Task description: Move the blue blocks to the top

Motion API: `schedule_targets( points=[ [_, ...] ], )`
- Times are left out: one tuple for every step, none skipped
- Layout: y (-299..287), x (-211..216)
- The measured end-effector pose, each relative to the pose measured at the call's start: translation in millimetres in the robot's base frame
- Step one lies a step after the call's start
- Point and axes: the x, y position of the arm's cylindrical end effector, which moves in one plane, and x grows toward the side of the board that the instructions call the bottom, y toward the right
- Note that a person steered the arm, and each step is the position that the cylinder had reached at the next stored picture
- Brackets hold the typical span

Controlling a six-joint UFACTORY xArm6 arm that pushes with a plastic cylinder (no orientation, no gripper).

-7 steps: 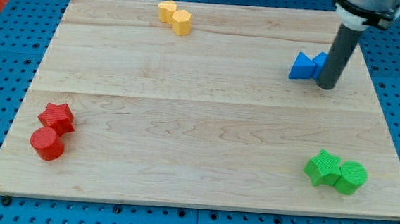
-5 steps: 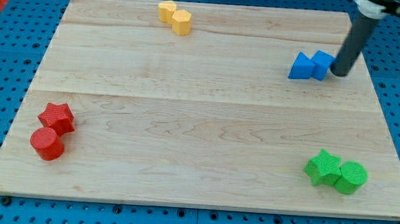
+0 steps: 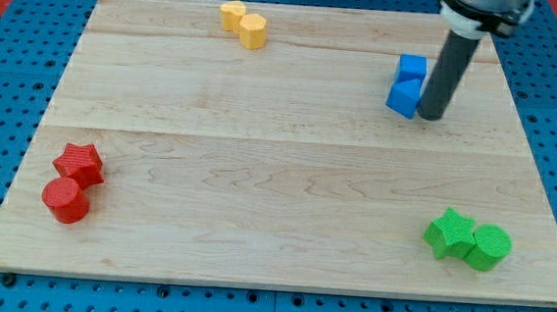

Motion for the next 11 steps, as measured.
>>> schedule_targets(
  points=[
    [-9,-35],
    [-11,-45],
    [-12,-69],
    [-12,-107],
    [-12,-132],
    [-12,-104],
    [5,-21],
    [-8,12],
    [-42,-5],
    [-42,-42],
    [-42,-79]
  ],
)
